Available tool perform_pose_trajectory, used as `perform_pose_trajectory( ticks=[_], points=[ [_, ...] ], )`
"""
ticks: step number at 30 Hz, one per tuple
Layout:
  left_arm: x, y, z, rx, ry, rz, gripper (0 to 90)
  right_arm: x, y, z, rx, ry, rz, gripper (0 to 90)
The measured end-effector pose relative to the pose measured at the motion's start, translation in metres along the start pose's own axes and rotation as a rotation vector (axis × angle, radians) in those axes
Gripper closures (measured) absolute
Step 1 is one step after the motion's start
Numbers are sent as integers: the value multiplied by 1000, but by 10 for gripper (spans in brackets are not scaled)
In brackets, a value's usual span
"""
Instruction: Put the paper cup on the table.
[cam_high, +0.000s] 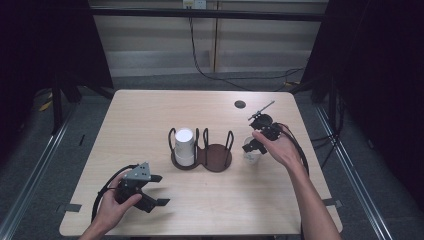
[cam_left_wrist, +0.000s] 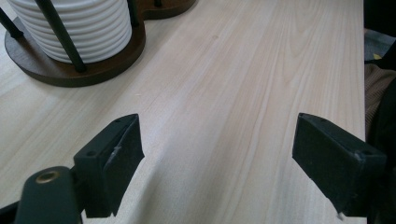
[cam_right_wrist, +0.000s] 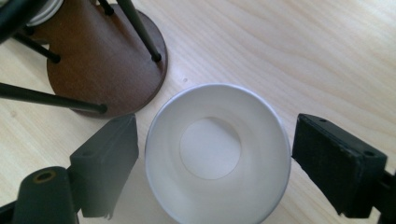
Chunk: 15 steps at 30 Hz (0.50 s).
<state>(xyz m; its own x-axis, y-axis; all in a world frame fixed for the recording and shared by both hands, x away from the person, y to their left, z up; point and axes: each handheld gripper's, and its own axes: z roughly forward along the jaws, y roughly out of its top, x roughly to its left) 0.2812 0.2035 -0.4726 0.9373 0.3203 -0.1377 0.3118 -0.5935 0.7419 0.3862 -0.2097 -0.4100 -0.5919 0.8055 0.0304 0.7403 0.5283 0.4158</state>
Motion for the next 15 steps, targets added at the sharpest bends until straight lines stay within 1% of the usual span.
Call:
perform_pose_trajectory(
  ticks=[6, 11, 12, 15],
  points=[
    [0, 0, 0, -7, -1, -2, 161, 0, -5, -7, -66, -5, 18, 138],
    [0, 0, 1, -9, 0, -7, 162, 0, -12, -13, -138, 0, 44, 139],
    [0, 0, 1, -4, 3, -3, 162, 0, -13, -15, -153, 0, 51, 140],
    [0, 0, 0, -20, 5, -9, 161, 1, -16, -21, -208, 25, 74, 140]
  ],
)
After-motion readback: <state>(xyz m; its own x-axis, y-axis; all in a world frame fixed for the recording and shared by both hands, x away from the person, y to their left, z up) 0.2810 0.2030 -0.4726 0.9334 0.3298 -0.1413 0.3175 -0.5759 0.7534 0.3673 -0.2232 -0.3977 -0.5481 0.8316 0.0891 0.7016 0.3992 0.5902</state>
